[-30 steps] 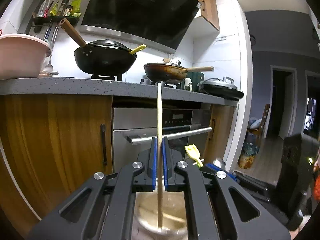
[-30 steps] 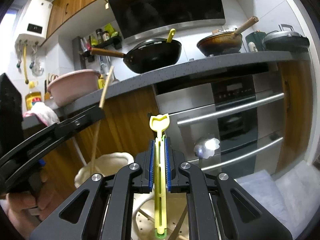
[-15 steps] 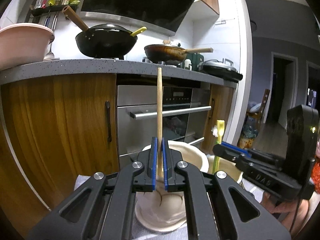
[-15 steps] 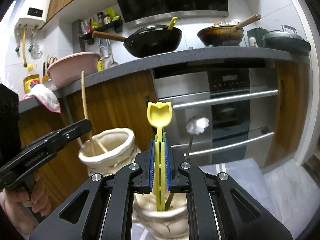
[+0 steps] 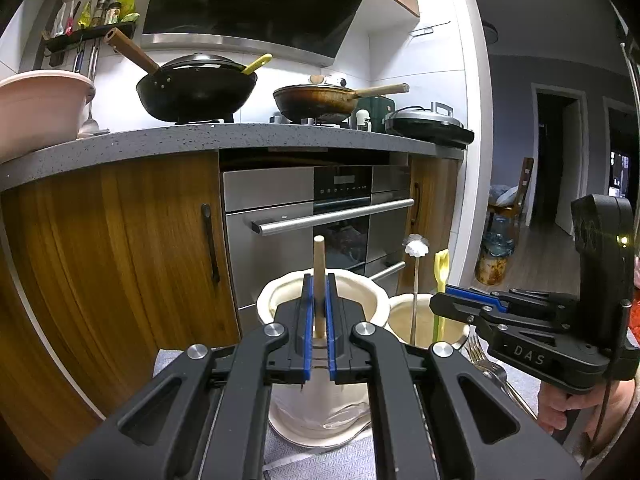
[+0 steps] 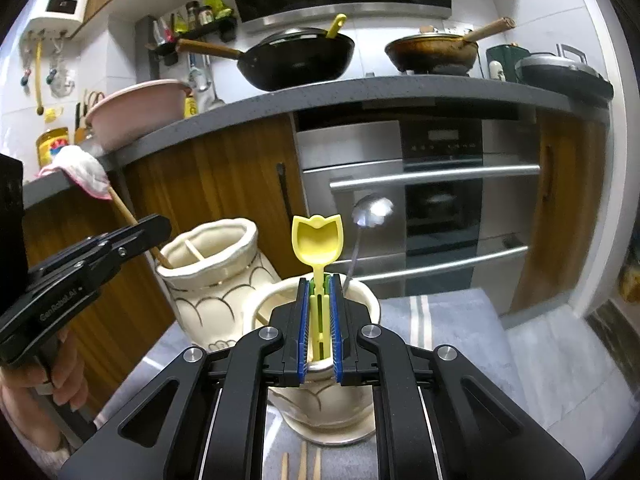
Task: Organize utensils
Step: 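Release the chopstick into the larger pot while the right tool drops the yellow utensil in, then withdraw both open tools from the holder back over the table, then grasp a wooden chopstick with the left tool while the right tool grasps the green-handled utensil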
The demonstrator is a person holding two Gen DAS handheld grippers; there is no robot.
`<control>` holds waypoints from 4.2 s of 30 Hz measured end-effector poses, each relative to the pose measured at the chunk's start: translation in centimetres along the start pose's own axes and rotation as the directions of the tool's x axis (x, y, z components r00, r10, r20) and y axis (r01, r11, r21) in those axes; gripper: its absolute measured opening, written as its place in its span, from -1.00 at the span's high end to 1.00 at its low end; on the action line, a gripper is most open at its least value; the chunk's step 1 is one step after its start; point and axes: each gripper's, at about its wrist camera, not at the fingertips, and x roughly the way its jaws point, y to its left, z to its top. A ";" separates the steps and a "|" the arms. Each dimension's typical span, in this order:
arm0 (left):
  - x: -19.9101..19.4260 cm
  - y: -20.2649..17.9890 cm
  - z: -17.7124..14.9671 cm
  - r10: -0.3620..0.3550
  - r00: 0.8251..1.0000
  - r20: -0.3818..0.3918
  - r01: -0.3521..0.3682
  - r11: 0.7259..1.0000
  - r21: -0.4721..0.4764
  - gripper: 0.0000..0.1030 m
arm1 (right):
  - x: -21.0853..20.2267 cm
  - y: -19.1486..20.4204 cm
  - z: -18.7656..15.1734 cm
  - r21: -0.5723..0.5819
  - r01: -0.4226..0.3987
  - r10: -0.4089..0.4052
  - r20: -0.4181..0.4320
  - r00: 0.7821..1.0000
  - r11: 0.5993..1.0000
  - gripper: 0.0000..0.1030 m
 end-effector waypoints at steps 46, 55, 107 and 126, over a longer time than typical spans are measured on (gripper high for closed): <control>-5.0 -3.8 -5.4 0.132 0.988 -0.075 -0.132 0.991 0.011 -0.90 | -8.7 -4.7 -4.1 0.108 0.169 -0.179 0.083 0.980 0.980 -0.90; -4.7 -5.8 -8.2 0.101 0.978 -0.181 -0.105 0.994 -0.013 -0.90 | -10.4 -6.1 -7.0 0.122 0.215 -0.221 0.038 0.974 0.969 -0.90; -1.5 -8.5 -12.6 0.033 0.814 -0.581 -0.011 0.999 0.042 0.91 | -6.6 -3.8 -9.5 0.030 0.109 -0.099 -0.231 0.968 0.994 0.02; -1.6 -6.9 -12.9 0.016 0.811 -0.585 0.009 0.999 0.040 0.79 | -1.6 -2.4 -10.4 -0.042 0.126 -0.133 -0.390 0.911 0.991 0.78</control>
